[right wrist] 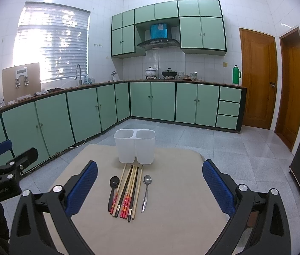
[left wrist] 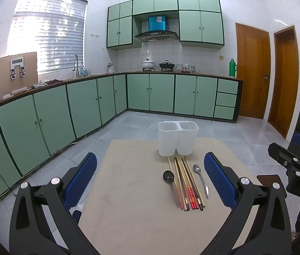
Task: Organize utensils
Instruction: 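Move the left tool to the black spoon and close on its handle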
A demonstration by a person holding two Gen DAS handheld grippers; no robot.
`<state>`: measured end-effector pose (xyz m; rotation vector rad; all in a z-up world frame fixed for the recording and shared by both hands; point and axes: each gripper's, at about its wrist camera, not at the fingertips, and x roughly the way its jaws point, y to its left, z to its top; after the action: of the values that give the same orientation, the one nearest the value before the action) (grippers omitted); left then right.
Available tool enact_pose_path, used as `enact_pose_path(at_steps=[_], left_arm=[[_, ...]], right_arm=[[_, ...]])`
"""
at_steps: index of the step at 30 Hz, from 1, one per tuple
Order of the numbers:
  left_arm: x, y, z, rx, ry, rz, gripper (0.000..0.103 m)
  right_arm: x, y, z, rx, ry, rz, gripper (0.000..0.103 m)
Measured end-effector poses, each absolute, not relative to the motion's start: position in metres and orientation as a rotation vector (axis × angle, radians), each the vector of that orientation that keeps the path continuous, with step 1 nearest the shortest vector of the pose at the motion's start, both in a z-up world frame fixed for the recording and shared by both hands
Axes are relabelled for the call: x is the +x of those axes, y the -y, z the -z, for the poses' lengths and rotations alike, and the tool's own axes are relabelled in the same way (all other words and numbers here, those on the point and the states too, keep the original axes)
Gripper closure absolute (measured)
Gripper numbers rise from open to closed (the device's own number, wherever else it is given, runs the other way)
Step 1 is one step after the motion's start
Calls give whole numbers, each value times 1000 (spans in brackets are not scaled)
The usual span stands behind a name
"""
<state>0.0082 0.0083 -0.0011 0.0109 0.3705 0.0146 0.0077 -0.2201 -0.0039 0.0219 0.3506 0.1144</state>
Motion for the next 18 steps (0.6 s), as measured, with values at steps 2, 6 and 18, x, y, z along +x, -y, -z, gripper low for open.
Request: enact_pose_path(at_steps=[2, 6, 18], left_arm=[[12, -8, 3, 10, -374, -15, 5], [20, -8, 8, 12, -391, -16, 5], [95, -26, 59, 42, -545, -77, 5]], right_arm=[[12, 223, 6, 20, -357, -113, 6], [21, 223, 10, 13, -377, -110, 6], [101, 226, 62, -17, -537, -88, 9]])
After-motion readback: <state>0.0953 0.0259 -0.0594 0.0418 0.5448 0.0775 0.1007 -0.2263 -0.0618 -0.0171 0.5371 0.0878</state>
